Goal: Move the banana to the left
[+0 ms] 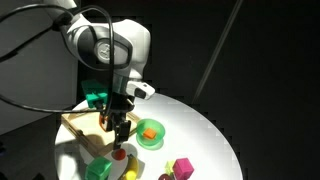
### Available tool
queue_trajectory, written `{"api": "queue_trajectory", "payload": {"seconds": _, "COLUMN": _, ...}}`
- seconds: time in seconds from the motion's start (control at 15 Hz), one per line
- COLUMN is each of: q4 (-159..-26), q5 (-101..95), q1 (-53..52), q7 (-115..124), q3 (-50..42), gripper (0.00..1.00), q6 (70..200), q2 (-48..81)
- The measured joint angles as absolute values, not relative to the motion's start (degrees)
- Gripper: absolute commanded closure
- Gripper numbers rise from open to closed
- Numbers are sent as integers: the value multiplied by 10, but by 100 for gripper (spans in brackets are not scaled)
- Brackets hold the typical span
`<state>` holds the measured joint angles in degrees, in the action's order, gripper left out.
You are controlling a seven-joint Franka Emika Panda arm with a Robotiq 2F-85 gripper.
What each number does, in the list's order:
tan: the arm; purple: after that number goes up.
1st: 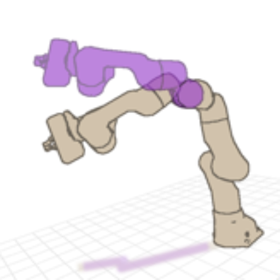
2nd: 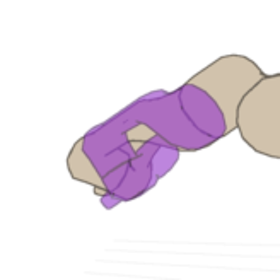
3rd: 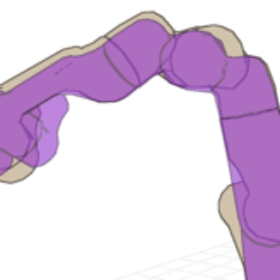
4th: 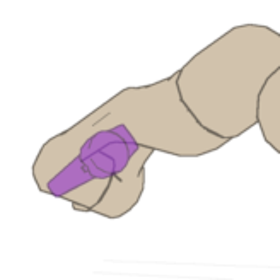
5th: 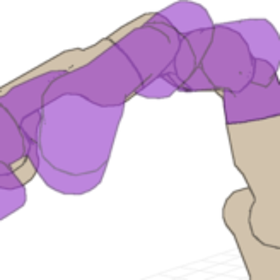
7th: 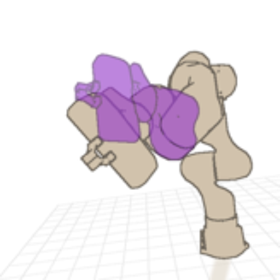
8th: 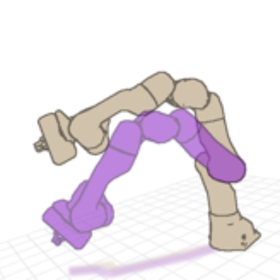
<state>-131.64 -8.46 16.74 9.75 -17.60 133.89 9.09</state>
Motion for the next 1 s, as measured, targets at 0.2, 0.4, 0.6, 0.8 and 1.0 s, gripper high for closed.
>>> {"api": "queue_trajectory", "payload": {"seconds": 0.2, "q4": -1315, "q5": -84, "q1": 174, "q7": 93, "q3": -183, "gripper": 0, "q6": 1364, "q2": 110}}
{"api": "queue_trajectory", "payload": {"seconds": 0.4, "q4": -1310, "q5": -82, "q1": 180, "q7": 90, "q3": -186, "gripper": 0, "q6": 1391, "q2": 131}}
{"api": "queue_trajectory", "payload": {"seconds": 0.6, "q4": -1301, "q5": -76, "q1": 183, "q7": 87, "q3": -188, "gripper": 0, "q6": 1403, "q2": 152}}
{"api": "queue_trajectory", "payload": {"seconds": 0.8, "q4": -1300, "q5": -76, "q1": 182, "q7": 87, "q3": -188, "gripper": 0, "q6": 1403, "q2": 156}}
{"api": "queue_trajectory", "payload": {"seconds": 1.0, "q4": -1300, "q5": -76, "q1": 181, "q7": 87, "q3": -188, "gripper": 0, "q6": 1403, "q2": 156}}
